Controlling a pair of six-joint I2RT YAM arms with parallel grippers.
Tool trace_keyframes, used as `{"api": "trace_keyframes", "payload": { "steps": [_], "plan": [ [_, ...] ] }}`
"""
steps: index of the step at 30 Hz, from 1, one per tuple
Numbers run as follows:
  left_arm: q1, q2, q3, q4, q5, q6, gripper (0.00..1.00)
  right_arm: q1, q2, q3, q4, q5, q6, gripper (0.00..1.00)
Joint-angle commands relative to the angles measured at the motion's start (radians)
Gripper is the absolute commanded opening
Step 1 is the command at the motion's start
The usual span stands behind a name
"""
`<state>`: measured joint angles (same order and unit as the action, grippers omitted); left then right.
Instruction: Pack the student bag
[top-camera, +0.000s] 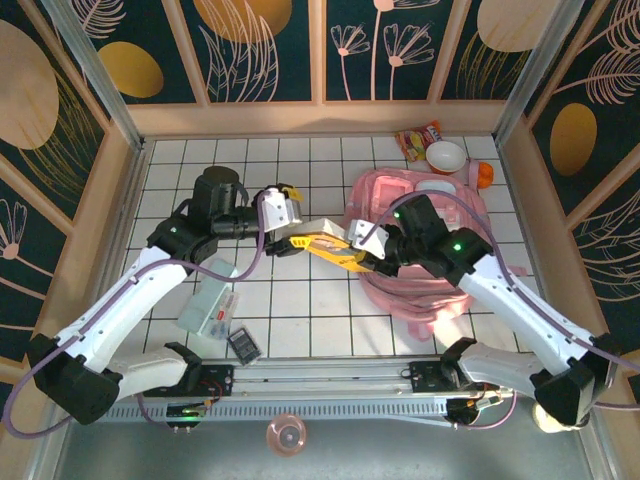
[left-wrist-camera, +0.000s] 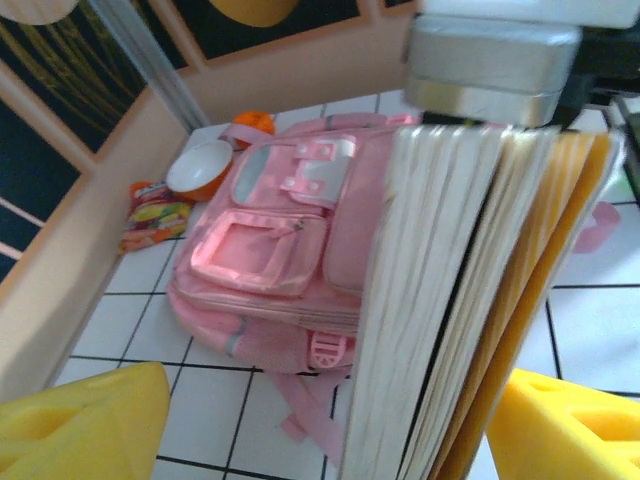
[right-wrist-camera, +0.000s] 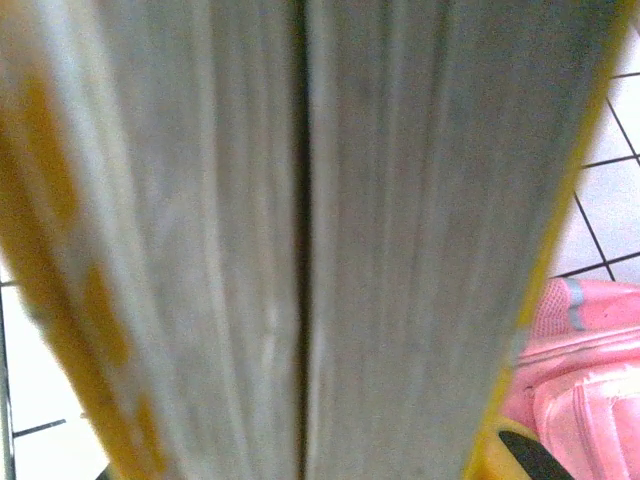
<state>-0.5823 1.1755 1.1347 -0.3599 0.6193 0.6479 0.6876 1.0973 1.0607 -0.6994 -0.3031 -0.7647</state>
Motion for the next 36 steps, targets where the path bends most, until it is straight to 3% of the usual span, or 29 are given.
{"api": "trace_keyframes", "payload": {
  "steps": [1, 4, 7, 9, 11, 14, 18, 22, 26, 31, 36],
  "plan": [
    [-0.04, 0.024, -0.02, -0.051, 0.03, 0.071, 0.8, 0.015, 0.027, 0.074, 0.015, -0.004, -0.083, 0.0],
    [-0.057, 0.048, -0.012, -0.075, 0.042, 0.07, 0.73, 0.015, 0.042, 0.083, 0.028, -0.035, -0.09, 0.0],
    [-0.058, 0.047, -0.022, -0.037, 0.092, 0.041, 0.48, 0.012, 0.037, 0.085, 0.048, -0.062, -0.088, 0.04],
    [-0.057, 0.029, -0.054, 0.046, 0.109, -0.031, 0.22, -0.012, 0.01, 0.071, 0.088, -0.103, -0.066, 0.17],
    [-0.057, 0.002, -0.104, 0.155, 0.106, -0.121, 0.01, -0.076, -0.046, 0.023, 0.156, -0.188, -0.02, 0.38],
    [-0.052, -0.05, -0.223, 0.376, 0.133, -0.299, 0.0, -0.26, -0.172, -0.118, 0.323, -0.402, 0.113, 0.49],
    [-0.044, -0.097, -0.373, 0.713, 0.157, -0.55, 0.0, -0.437, -0.347, -0.33, 0.582, -0.583, 0.375, 0.66],
    [-0.044, -0.114, -0.458, 1.009, 0.179, -0.746, 0.0, -0.566, -0.471, -0.501, 0.826, -0.743, 0.633, 0.69],
    [-0.042, -0.084, -0.428, 1.063, 0.257, -0.798, 0.0, -0.643, -0.502, -0.591, 1.034, -0.806, 0.857, 0.73],
    [-0.043, -0.06, -0.414, 1.164, 0.307, -0.869, 0.0, -0.654, -0.488, -0.6, 1.101, -0.862, 0.934, 0.73],
    [-0.044, -0.018, -0.401, 1.287, 0.317, -0.969, 0.0, -0.653, -0.422, -0.591, 1.158, -1.009, 1.01, 0.69]
  ]
}}
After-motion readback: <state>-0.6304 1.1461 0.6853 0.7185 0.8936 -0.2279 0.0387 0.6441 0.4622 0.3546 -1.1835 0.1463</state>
